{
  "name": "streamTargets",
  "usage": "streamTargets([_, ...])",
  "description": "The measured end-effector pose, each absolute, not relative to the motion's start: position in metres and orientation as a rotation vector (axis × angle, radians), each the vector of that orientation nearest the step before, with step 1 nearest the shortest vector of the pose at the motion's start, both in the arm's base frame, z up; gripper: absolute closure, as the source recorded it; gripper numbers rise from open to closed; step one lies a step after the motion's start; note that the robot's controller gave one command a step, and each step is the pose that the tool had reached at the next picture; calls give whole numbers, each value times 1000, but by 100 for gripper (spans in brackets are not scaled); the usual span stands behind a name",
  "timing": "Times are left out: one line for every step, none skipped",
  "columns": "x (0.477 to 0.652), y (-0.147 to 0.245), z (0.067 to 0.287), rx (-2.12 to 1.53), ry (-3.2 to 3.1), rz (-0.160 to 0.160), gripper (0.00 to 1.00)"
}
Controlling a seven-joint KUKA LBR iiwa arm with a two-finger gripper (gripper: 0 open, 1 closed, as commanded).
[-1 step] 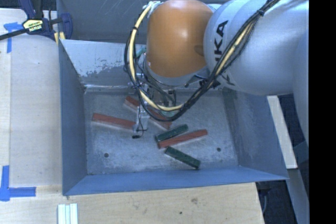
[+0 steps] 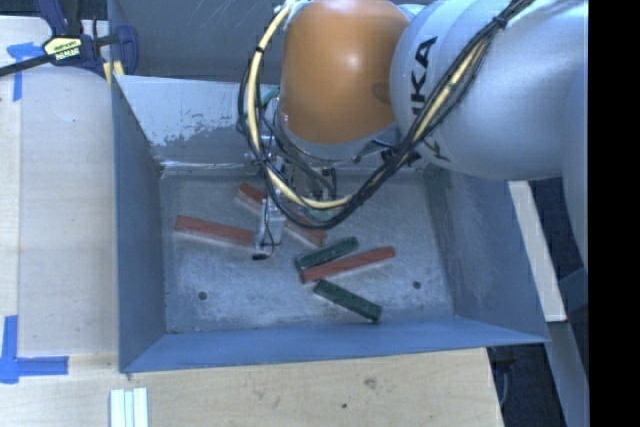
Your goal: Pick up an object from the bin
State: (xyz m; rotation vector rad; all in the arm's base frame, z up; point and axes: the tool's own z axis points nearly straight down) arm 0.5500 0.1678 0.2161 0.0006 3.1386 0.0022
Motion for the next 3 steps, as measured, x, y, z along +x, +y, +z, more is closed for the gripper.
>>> streamTargets([561, 175, 160, 168, 3131, 4, 0])
streamTargets([576, 178, 151, 342, 3124, -1, 0])
streamTargets([589, 184, 141, 161, 3134, 1, 0])
